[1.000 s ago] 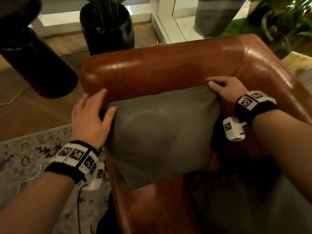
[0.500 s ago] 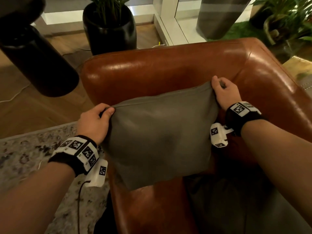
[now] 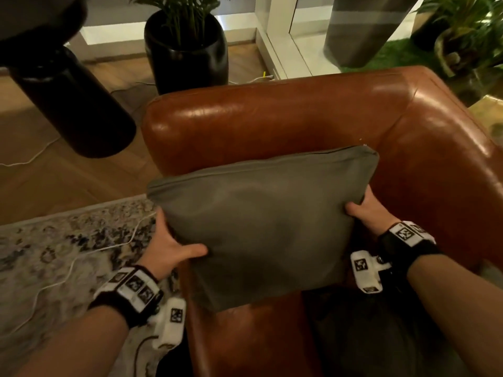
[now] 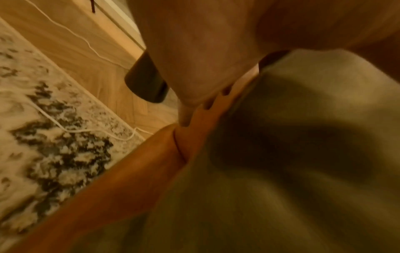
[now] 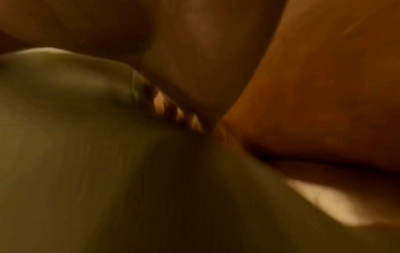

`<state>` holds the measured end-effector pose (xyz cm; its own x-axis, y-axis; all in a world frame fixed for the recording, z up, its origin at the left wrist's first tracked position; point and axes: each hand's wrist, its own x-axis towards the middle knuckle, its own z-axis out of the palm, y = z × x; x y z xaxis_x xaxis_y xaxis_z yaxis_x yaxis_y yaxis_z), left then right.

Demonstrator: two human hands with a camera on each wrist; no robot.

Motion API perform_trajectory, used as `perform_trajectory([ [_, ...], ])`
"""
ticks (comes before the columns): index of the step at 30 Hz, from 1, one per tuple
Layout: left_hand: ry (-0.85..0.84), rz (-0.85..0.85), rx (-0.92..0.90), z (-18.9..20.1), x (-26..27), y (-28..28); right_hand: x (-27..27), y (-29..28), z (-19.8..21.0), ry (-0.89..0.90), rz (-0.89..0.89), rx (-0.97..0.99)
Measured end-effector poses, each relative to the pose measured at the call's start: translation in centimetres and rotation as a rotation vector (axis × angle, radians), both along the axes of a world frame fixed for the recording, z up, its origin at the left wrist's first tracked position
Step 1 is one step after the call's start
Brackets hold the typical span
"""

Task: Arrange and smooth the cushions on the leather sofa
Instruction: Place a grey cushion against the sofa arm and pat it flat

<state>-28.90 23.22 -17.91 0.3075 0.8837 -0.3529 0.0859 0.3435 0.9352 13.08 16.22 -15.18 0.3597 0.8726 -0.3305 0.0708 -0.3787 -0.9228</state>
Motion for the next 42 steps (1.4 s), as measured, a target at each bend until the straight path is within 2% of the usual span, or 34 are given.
perform_trajectory([
  [4,-0.007,0.224,0.055,-1.1,2.5,1.0,-1.2,1.7,-0.1,-0.319,-0.193,-0.003],
  [7,0.010,0.299,0.047,-1.6,2.2,1.5,-1.4,2.2,0.2,-0.390,-0.250,0.017],
  [9,0.017,0.291,0.044,-1.6,2.3,1.3,-1.2,1.7,0.6,-0.353,-0.295,0.009],
  [10,0.008,0.280,0.040,-1.5,2.2,1.2,-0.8,1.2,0.6,-0.265,-0.287,0.016],
  [13,-0.074,0.206,-0.009,-1.7,1.5,0.3,-0.3,-0.9,0.5,-0.003,-0.160,0.002],
  [15,-0.068,0.197,-0.059,-1.9,1.3,-0.5,-0.4,-2.4,-0.1,0.043,-0.072,-0.049],
  [17,0.006,0.215,-0.029,-2.1,1.6,-0.9,-1.0,-2.9,-0.4,-0.034,-0.014,-0.081],
  [18,0.052,0.243,-0.003,-2.2,2.0,-0.8,-1.3,-2.6,-0.6,-0.127,-0.013,-0.075],
  [20,0.107,0.305,0.039,-2.7,2.5,-0.3,-1.7,-1.3,-0.7,-0.340,-0.046,-0.063],
  [22,0.120,0.340,0.056,-3.2,2.7,0.1,-1.9,-0.2,-1.1,-0.410,-0.107,-0.068],
  [24,0.089,0.300,0.048,-3.0,2.5,0.1,-1.4,-0.4,-1.7,-0.327,-0.114,-0.055],
  [26,0.070,0.222,0.018,-2.8,1.6,-0.7,-0.6,-2.1,-2.2,-0.112,-0.092,-0.060],
  [29,0.036,0.097,-0.099,-4.0,-0.2,-3.2,0.6,-5.1,-2.8,0.072,0.052,-0.119],
  [31,0.047,0.008,-0.182,-4.7,-0.1,-5.2,0.6,-6.1,-3.0,0.049,0.164,-0.205],
  [33,0.144,0.002,-0.147,-5.7,1.3,-6.2,0.1,-5.8,-3.1,-0.057,0.205,-0.261],
  [37,0.300,0.217,0.003,-7.1,3.7,-5.7,-1.7,-3.1,-3.9,-0.533,0.017,-0.286],
  [39,0.360,0.254,0.023,-7.6,3.8,-5.3,-2.1,-3.1,-4.4,-0.544,-0.053,-0.274],
  [42,0.309,0.180,0.007,-7.3,2.9,-5.6,-1.3,-5.0,-4.3,-0.307,0.030,-0.250],
])
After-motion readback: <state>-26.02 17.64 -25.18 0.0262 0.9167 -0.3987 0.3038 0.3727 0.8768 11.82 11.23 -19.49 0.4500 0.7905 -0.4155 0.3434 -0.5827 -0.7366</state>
